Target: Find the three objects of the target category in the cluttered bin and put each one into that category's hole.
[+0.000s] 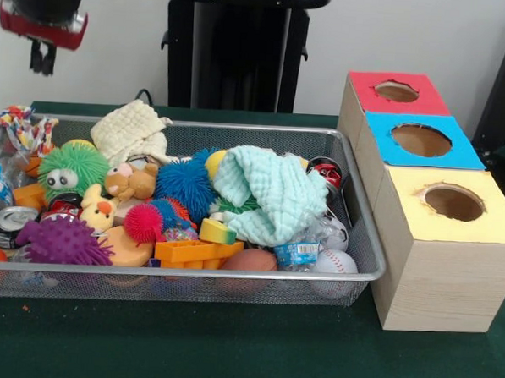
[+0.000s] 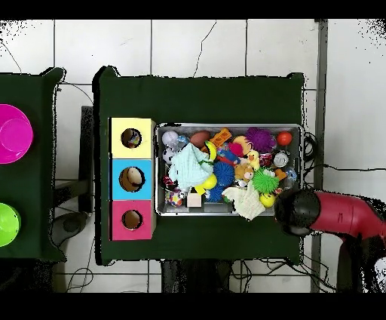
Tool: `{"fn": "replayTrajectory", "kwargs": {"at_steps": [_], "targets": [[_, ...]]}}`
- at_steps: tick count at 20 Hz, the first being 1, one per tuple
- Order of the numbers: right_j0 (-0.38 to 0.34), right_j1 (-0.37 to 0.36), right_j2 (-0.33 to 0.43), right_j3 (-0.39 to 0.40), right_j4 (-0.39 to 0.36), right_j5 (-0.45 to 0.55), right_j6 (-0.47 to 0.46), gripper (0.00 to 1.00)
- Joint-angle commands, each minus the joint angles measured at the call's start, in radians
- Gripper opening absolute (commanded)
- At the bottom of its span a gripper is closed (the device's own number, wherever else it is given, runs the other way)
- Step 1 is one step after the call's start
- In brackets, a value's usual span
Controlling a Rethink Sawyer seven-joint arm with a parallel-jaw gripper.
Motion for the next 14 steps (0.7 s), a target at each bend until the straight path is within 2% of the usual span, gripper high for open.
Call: {"fn": "replayTrajectory", "kwargs": {"at_steps": [1,4,9,10,14], "targets": [[-0.003,-0.177,0.137,0.023,0.193,0.345,-0.197,0.0],[-0.005,-0.187,0.154,0.045,0.226,0.321,-0.158,0.0],[-0.006,-0.193,0.163,0.093,0.252,0.227,-0.109,0.0],[-0.013,-0.193,0.17,0.106,0.251,0.198,-0.13,1.0],[-0.044,-0.195,0.179,0.146,0.204,0.064,-0.168,1.0]]}}
